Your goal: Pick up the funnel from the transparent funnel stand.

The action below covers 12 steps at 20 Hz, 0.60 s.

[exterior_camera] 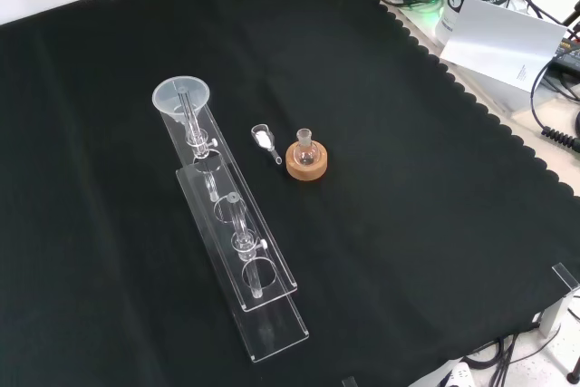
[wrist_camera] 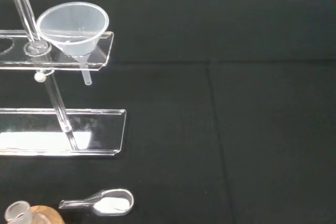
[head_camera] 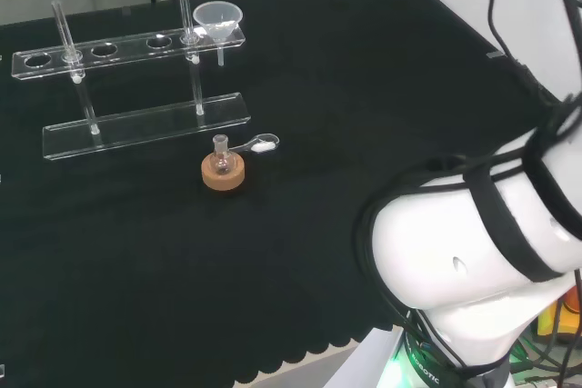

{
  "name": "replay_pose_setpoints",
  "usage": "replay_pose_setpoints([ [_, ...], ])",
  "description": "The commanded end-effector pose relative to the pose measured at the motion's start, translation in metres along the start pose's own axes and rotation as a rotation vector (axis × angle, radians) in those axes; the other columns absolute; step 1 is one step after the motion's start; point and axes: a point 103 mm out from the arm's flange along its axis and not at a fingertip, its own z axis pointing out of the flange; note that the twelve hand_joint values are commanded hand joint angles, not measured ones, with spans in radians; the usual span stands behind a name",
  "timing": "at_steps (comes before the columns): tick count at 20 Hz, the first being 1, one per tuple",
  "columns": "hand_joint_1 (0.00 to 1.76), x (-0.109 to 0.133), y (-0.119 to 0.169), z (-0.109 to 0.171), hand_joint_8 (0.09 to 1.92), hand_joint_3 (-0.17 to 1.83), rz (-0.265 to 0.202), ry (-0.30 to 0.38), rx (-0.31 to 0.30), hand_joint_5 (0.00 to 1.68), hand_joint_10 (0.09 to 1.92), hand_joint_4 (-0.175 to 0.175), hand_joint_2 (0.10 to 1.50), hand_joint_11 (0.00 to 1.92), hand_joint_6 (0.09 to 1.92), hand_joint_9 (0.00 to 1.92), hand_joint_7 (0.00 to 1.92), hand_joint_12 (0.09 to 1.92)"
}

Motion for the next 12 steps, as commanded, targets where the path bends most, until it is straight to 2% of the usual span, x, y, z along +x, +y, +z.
replay_pose_setpoints([
  [1,0.42,0.002,0.086,0.015,0.15,0.26,-0.089,-0.041,0.021,0.14,0.66,-0.026,0.98,0.0,0.09,0.08,0.07,1.34],
  [5,0.46,0.01,0.11,0.023,0.17,0.25,-0.114,-0.051,0.06,0.13,0.67,-0.029,0.95,0.0,0.09,0.08,0.07,1.35],
  [10,0.47,0.02,0.128,0.035,0.24,0.26,-0.146,-0.043,0.091,0.14,0.67,-0.029,0.9,0.0,0.09,0.07,0.04,1.34],
  [12,0.48,0.027,0.133,0.043,0.28,0.26,-0.166,-0.059,0.117,0.15,0.68,-0.029,0.87,0.0,0.09,0.08,0.03,1.34],
])
